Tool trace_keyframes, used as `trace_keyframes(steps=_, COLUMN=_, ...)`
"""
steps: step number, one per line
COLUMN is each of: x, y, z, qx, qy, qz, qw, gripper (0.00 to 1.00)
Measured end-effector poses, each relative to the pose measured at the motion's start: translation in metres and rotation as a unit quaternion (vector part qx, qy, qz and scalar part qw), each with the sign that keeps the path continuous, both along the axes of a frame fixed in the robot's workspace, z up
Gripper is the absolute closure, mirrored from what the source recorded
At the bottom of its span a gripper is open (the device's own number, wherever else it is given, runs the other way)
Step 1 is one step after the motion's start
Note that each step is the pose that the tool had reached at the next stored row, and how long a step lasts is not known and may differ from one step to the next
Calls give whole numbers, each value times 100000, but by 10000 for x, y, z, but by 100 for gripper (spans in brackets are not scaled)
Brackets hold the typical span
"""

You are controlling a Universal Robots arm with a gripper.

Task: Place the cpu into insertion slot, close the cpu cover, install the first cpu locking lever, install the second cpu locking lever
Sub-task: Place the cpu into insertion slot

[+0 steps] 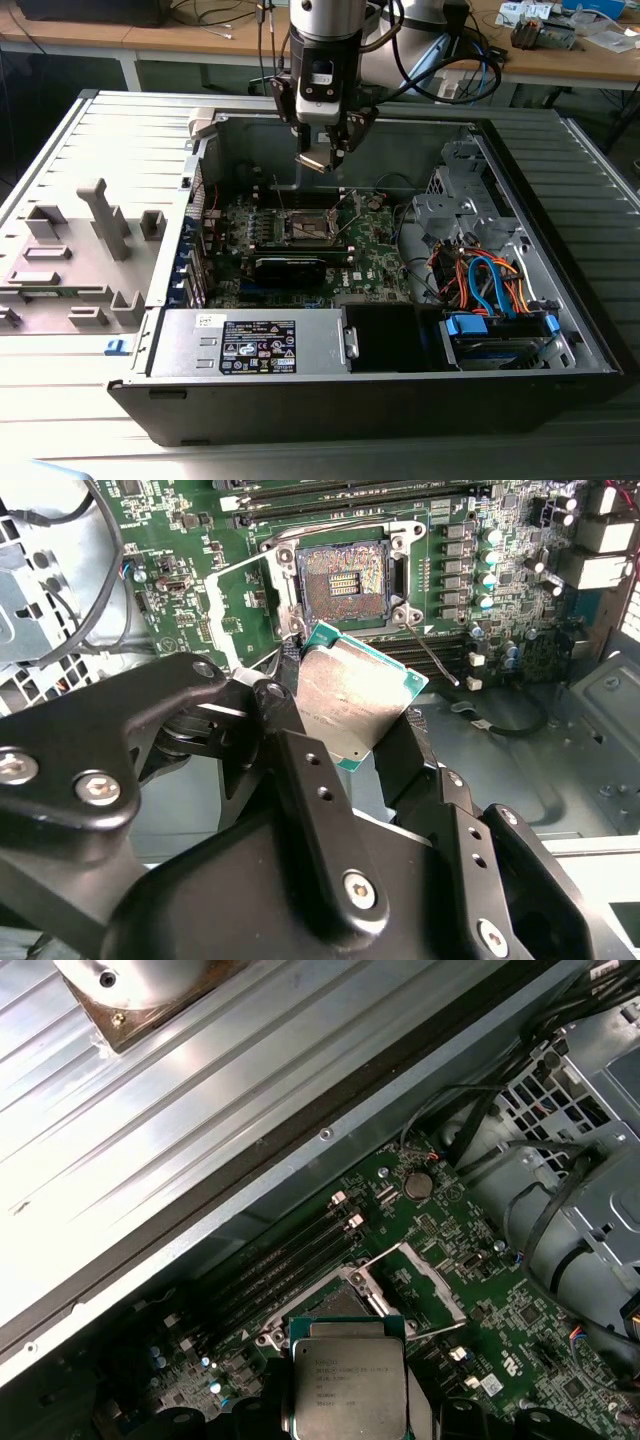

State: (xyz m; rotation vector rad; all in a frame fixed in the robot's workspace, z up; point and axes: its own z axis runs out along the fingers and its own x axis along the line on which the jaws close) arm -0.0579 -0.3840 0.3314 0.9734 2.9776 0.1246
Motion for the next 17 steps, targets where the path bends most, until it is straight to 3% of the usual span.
trace_keyframes(steps=17, x=0, y=0, z=-1, qx=-3, qy=1, qz=-767, qw=99997, gripper=45)
